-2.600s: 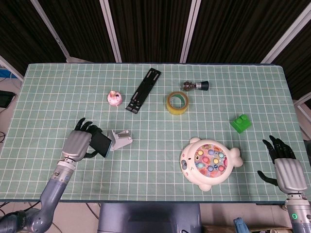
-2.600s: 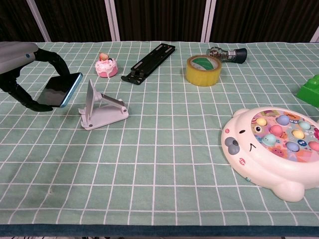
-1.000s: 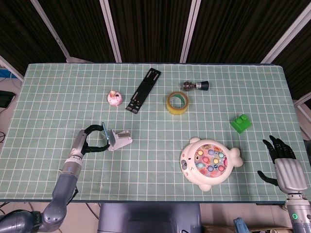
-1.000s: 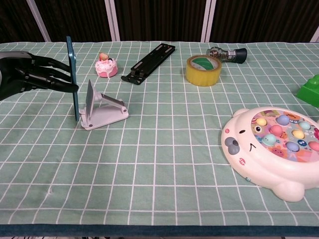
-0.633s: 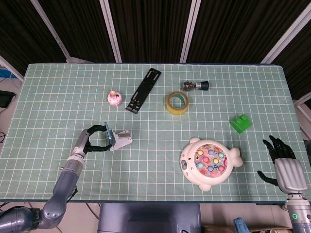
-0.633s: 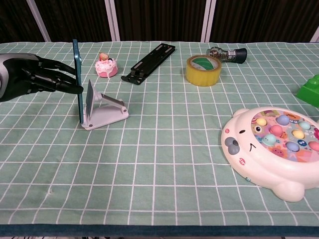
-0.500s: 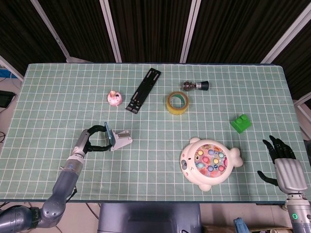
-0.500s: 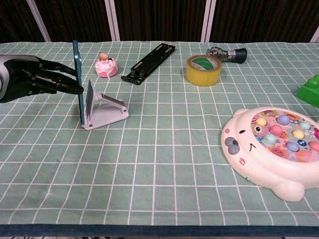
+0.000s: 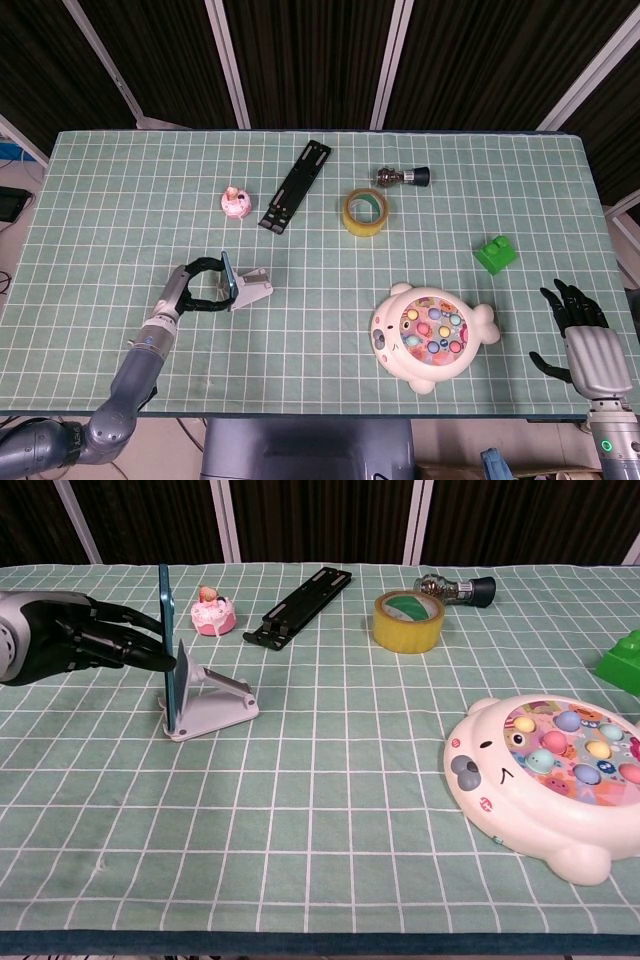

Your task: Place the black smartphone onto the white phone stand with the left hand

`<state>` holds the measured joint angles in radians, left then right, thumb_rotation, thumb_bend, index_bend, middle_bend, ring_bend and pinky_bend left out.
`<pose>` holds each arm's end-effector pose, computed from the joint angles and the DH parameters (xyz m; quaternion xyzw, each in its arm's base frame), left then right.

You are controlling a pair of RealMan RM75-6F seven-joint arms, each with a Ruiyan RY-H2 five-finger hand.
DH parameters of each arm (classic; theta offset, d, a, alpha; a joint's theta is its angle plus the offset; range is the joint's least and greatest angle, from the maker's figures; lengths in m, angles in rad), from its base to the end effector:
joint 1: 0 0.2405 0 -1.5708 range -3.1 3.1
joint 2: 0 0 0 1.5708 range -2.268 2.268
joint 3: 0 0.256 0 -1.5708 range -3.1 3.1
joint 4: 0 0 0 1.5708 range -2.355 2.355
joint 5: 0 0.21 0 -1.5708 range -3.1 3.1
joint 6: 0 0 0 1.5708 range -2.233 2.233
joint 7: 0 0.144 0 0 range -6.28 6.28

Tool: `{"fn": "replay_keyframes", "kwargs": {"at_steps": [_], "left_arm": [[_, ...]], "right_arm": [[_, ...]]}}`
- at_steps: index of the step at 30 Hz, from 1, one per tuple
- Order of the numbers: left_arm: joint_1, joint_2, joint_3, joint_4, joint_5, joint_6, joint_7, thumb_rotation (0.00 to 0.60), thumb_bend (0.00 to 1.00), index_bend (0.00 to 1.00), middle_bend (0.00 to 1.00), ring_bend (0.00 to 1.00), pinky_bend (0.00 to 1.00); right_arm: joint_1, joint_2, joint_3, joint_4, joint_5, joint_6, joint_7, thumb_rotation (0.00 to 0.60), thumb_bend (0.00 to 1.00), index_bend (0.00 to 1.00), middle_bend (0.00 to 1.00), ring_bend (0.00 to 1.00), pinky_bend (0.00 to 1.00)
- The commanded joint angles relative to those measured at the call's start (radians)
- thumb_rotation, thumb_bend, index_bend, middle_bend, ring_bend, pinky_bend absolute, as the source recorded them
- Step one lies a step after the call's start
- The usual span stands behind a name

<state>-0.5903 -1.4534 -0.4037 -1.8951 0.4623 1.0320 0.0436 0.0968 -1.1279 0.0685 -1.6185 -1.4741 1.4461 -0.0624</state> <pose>-0.1535 0.3077 0.0157 -0.3824 -0.7615 -0.4177 0.3153 -0.3106 -0.1884 0.1545 0.6017 -0.3823 0.3698 0.5958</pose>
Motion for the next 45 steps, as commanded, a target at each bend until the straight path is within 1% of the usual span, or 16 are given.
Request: {"fn": "replay_keyframes", "kwargs": {"at_steps": [1, 7, 21, 36, 40, 45], "left_arm": [[-0.003, -0.003, 0.005, 0.005, 0.009, 0.006, -0.002, 0.600, 0.33, 0.56, 0.60, 0.12, 0.02], [-0.005, -0.006, 0.012, 0.016, 0.026, 0.018, -0.010, 0.600, 0.33, 0.56, 0.60, 0.12, 0.01], [-0.017, -0.010, 0.025, 0.045, 0.031, 0.007, -0.021, 0.600, 0.33, 0.56, 0.60, 0.12, 0.01], [-0.024, -0.002, 0.038, 0.049, 0.036, -0.014, -0.035, 0.600, 0.33, 0.55, 0.59, 0.12, 0.02], [-0.024, 0.000, 0.043, 0.055, 0.034, -0.016, -0.037, 0.600, 0.33, 0.51, 0.55, 0.12, 0.01], [-0.027, 0.003, 0.045, 0.054, 0.030, -0.015, -0.035, 0.600, 0.30, 0.42, 0.45, 0.09, 0.01]], "right_arm": [[0.000, 0.000, 0.000, 0.000, 0.000, 0.000, 0.000, 0.600, 0.28, 0.13, 0.00, 0.00, 0.13], [0.000, 0.000, 0.000, 0.000, 0.000, 0.000, 0.000, 0.600, 0.28, 0.13, 0.00, 0.00, 0.13], [0.000, 0.000, 0.000, 0.000, 0.001, -0.001, -0.001, 0.600, 0.28, 0.13, 0.00, 0.00, 0.13], [0.000, 0.001, 0.000, -0.002, 0.001, -0.001, -0.001, 0.600, 0.28, 0.13, 0.00, 0.00, 0.13], [0.000, 0.000, 0.000, -0.001, 0.001, -0.001, 0.000, 0.600, 0.28, 0.13, 0.00, 0.00, 0.13], [0.000, 0.001, 0.000, -0.002, 0.001, 0.000, 0.000, 0.600, 0.28, 0.13, 0.00, 0.00, 0.13]]}}
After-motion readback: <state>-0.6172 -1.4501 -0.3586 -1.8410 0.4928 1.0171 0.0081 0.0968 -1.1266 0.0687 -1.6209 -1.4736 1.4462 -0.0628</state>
